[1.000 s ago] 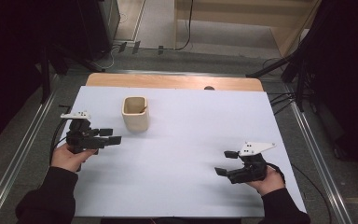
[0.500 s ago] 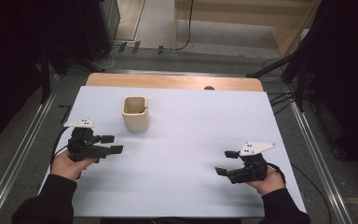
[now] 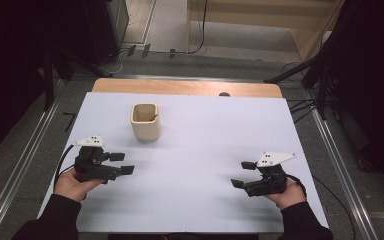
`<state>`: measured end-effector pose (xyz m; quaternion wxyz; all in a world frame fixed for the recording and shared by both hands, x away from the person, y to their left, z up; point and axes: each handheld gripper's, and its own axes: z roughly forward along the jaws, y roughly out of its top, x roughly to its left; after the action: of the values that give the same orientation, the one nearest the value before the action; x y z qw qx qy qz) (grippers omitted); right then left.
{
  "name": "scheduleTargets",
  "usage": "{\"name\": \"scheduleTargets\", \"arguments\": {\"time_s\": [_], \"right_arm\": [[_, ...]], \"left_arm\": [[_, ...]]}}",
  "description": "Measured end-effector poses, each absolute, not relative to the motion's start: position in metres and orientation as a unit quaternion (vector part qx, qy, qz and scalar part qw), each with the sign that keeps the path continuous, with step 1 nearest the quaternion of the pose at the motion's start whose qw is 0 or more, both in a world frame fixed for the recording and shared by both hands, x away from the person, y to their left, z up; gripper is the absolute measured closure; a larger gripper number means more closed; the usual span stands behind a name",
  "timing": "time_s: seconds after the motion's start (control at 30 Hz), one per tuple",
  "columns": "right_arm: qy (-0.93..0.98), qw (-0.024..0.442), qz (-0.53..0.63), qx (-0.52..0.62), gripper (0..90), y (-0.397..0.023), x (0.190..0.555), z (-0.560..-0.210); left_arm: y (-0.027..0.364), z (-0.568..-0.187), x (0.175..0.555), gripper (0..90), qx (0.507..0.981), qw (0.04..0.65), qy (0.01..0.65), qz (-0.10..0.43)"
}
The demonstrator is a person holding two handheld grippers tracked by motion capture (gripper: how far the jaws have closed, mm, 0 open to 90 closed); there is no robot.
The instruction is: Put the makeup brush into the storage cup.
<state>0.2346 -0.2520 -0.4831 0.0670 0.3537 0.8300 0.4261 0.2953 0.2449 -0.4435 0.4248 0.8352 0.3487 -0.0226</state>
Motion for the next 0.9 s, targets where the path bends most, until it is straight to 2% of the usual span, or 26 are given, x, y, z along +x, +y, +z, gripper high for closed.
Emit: {"name": "scheduleTargets", "arguments": {"time_s": [0.47,0.9], "right_arm": [[0.831,0.064,0.422,0.356,24.3,-0.252,0.235,-0.484],[0.831,0.063,0.419,0.361,24.3,-0.252,0.235,-0.484]], "left_arm": [[0.245,-0.451,0.279,27.4,0.842,0.42,0.338,-0.027],[0.242,-0.457,0.28,26.3,0.85,0.414,0.325,-0.029]]}}
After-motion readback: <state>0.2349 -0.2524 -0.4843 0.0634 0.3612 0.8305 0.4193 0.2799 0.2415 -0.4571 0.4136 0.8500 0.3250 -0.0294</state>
